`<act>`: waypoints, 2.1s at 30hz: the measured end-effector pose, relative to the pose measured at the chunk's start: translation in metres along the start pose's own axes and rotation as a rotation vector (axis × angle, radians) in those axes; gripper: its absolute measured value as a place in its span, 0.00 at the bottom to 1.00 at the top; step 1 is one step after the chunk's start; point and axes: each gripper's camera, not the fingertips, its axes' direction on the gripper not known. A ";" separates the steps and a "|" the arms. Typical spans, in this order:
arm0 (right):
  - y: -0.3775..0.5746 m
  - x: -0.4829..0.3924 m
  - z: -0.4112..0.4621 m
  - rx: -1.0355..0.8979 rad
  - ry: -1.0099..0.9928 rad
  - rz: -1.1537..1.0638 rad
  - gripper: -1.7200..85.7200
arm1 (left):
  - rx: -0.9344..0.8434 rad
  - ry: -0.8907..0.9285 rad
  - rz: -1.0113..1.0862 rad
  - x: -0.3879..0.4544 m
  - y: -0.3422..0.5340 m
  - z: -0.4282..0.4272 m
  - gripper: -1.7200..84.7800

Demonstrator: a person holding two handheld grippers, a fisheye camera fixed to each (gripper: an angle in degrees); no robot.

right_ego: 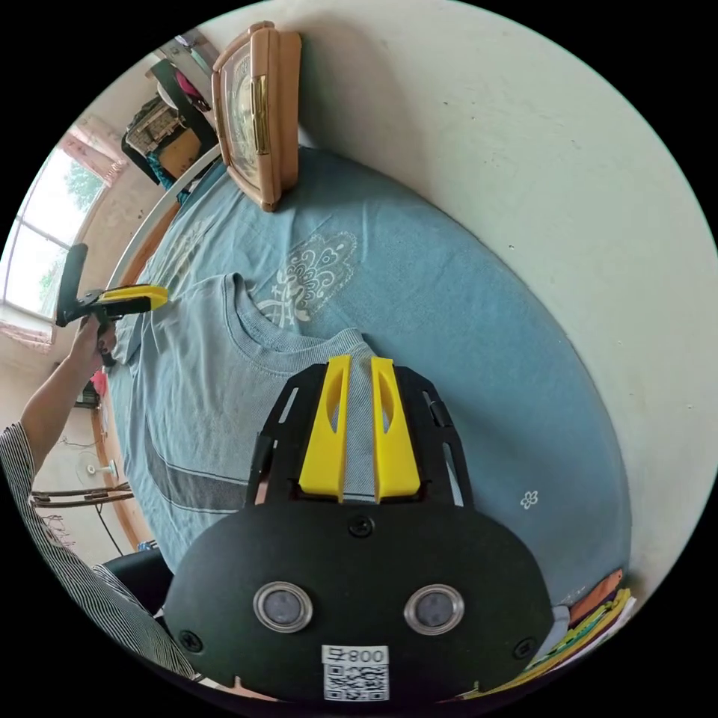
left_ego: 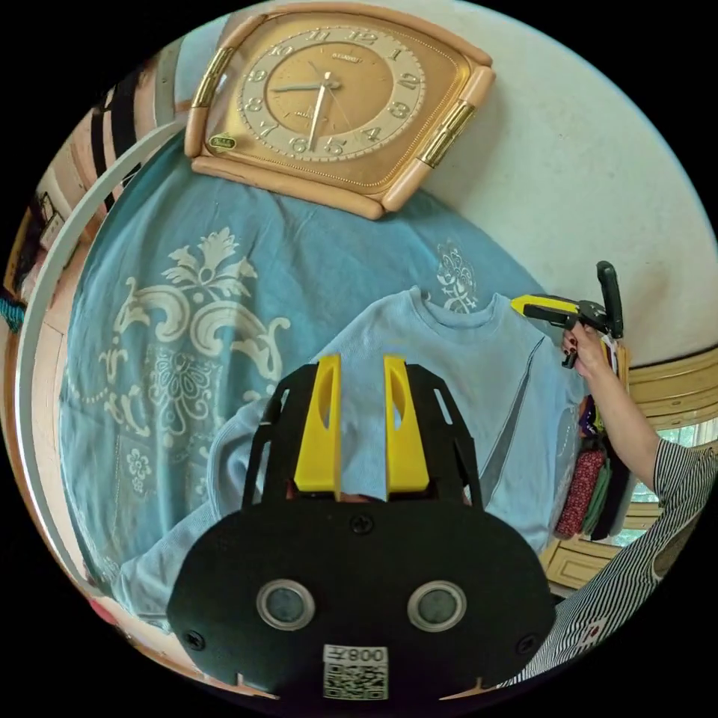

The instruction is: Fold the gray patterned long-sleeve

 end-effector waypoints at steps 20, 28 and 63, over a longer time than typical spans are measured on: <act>0.009 0.015 -0.004 0.041 -0.007 0.041 0.02 | 0.160 0.004 0.026 0.030 -0.043 0.018 0.10; 0.030 0.025 -0.016 0.049 -0.019 0.026 0.03 | -0.059 -0.004 0.122 0.051 -0.072 0.056 0.08; 0.302 0.130 -0.155 0.176 -0.115 0.362 0.02 | 0.120 -0.165 -0.261 0.046 0.152 -0.071 0.02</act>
